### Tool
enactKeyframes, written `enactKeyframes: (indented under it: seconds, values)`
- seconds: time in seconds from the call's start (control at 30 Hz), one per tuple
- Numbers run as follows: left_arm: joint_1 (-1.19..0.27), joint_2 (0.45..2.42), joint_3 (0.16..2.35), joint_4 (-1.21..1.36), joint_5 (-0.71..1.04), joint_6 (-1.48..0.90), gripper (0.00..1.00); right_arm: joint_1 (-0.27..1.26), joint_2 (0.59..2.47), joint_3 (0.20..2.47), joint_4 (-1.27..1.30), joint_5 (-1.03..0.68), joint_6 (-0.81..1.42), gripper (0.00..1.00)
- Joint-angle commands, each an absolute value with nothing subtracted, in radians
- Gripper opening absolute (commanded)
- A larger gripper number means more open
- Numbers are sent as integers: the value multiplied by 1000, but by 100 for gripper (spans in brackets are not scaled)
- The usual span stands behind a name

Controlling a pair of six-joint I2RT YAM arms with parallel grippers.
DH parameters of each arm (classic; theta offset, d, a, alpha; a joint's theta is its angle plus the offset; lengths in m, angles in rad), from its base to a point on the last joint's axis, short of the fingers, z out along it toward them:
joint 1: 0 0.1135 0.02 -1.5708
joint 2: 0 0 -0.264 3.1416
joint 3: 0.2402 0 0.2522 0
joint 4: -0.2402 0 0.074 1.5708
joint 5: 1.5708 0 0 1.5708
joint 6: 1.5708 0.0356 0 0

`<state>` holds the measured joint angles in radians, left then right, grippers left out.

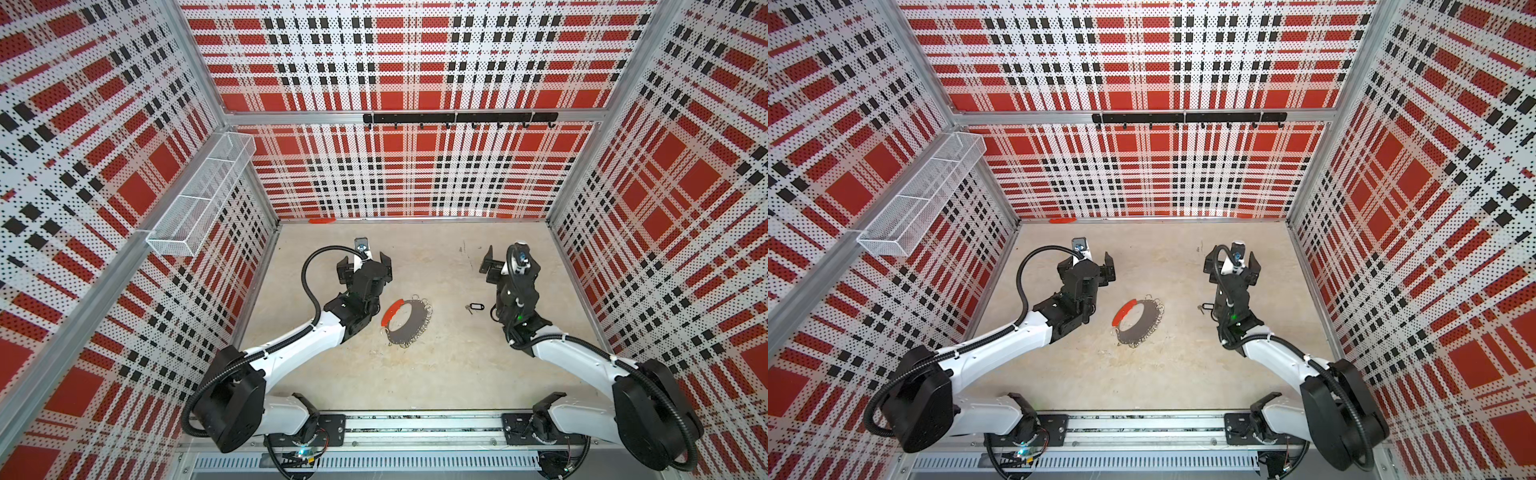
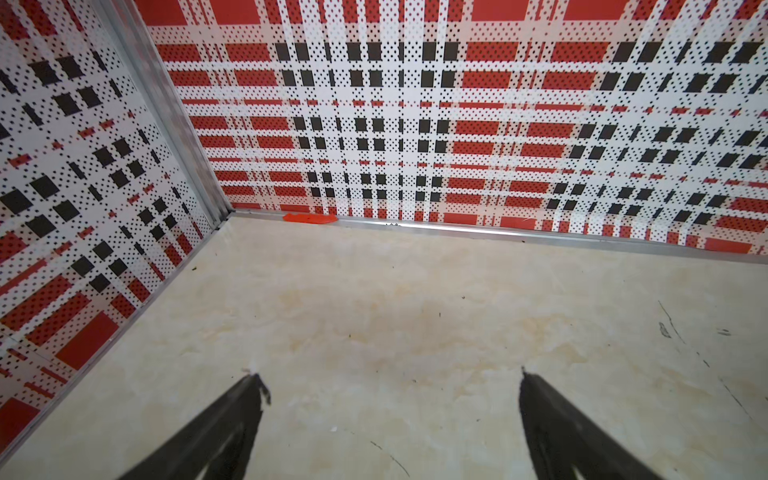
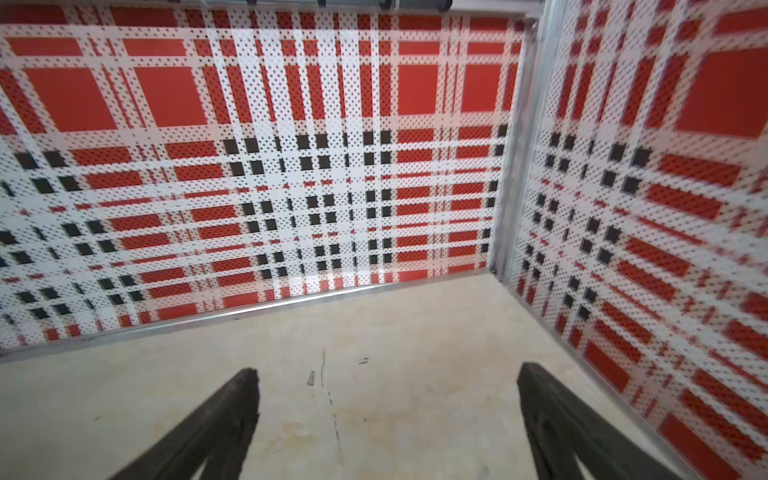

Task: Put the keys on the keyring
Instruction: 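Move the left gripper toward the red-handled keyring while the right gripper approaches the tagged key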

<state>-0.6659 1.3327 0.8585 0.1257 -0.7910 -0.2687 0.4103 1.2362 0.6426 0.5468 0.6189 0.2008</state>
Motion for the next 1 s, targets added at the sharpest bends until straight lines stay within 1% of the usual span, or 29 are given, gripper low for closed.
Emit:
enactKeyframes:
  seconds: [0.0,0.03,0.07,0.13,0.2,0.23,0.27,0.3,0.43,0.47,0.53,0.6,0.63,0.7,0.73,0.8,0.83,0.87,0.93,0.97]
  values:
    - [-644,1272,860,63,-802,-418,98,276,1235,718,67,256,525,100]
    - [-620,1258,847,85,-751,-448,98,219,1251,705,74,132,545,100]
    - [-588,1248,836,102,-675,-477,98,181,1267,690,84,62,605,100]
    - [-499,1224,809,138,-467,-563,98,107,1315,652,154,-121,626,100]
    - [-409,1210,766,223,-238,-608,98,95,1345,626,207,-173,630,100]
    - [-389,1202,740,276,-165,-609,98,95,1349,597,258,-192,628,100]
    - [-394,1192,716,315,-160,-606,98,98,1345,578,286,-195,632,100]
    - [-421,1183,692,342,-193,-599,98,102,1343,564,294,-182,633,100]
    - [-556,1209,693,310,-400,-565,98,121,1351,573,228,-69,623,100]
    - [-581,1223,706,285,-437,-563,98,134,1353,573,222,-23,623,100]
    - [-636,1243,729,236,-536,-566,98,192,1351,577,209,161,636,100]
    - [-666,1245,741,202,-617,-581,98,268,1348,563,257,305,584,100]
    - [-669,1241,742,180,-659,-606,98,308,1348,549,300,351,534,100]
    - [-668,1229,727,150,-752,-684,99,359,1342,518,374,362,473,100]
    - [-657,1214,721,134,-749,-705,99,375,1337,503,409,356,465,100]
    - [-592,1176,700,146,-597,-667,98,380,1319,482,442,355,491,100]
    - [-560,1146,672,183,-514,-661,98,379,1306,480,427,374,523,100]
    - [-544,1121,636,236,-472,-654,98,378,1293,485,390,387,545,100]
    - [-574,1075,573,336,-481,-635,98,362,1277,509,306,378,599,100]
    - [-598,1072,573,332,-518,-626,98,347,1273,507,299,354,614,100]
